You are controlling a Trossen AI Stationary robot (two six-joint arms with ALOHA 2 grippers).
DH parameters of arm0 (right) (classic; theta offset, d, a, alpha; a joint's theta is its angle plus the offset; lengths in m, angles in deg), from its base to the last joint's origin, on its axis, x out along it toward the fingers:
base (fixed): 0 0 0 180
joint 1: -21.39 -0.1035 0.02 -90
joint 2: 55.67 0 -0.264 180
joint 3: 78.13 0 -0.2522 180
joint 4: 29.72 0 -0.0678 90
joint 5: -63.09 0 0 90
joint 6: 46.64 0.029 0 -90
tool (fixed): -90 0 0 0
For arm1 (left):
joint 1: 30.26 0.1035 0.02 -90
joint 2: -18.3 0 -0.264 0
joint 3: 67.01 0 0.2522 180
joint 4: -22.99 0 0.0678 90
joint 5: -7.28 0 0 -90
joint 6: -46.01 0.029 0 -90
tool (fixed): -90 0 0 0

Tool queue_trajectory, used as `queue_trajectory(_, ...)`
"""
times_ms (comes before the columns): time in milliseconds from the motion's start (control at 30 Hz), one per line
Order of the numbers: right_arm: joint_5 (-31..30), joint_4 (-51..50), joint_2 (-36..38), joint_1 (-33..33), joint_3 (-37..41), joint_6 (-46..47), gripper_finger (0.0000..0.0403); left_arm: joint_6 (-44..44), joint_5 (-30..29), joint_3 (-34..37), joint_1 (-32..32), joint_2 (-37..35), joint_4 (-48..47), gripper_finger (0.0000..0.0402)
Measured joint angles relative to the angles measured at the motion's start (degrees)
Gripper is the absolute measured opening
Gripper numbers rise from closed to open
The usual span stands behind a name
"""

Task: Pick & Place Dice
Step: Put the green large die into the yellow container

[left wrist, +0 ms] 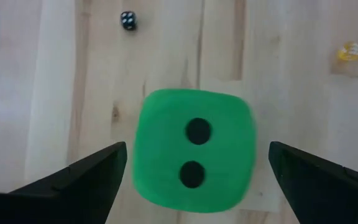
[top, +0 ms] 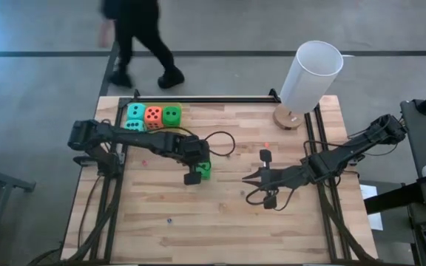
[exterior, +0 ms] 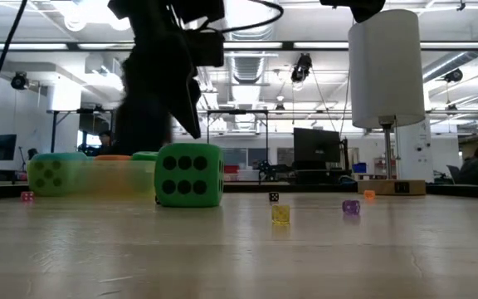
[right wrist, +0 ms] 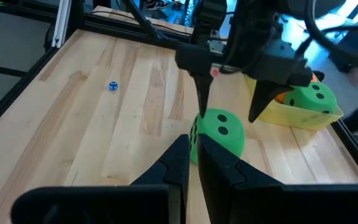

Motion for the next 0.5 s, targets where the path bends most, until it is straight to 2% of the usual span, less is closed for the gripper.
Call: queue_trajectory(500, 0.00, 0.02, 0.02, -0.02, 0.00, 0.00, 0.0028, 1.59, 0.92, 0.77, 0.87, 1.04, 1.30, 0.0400)
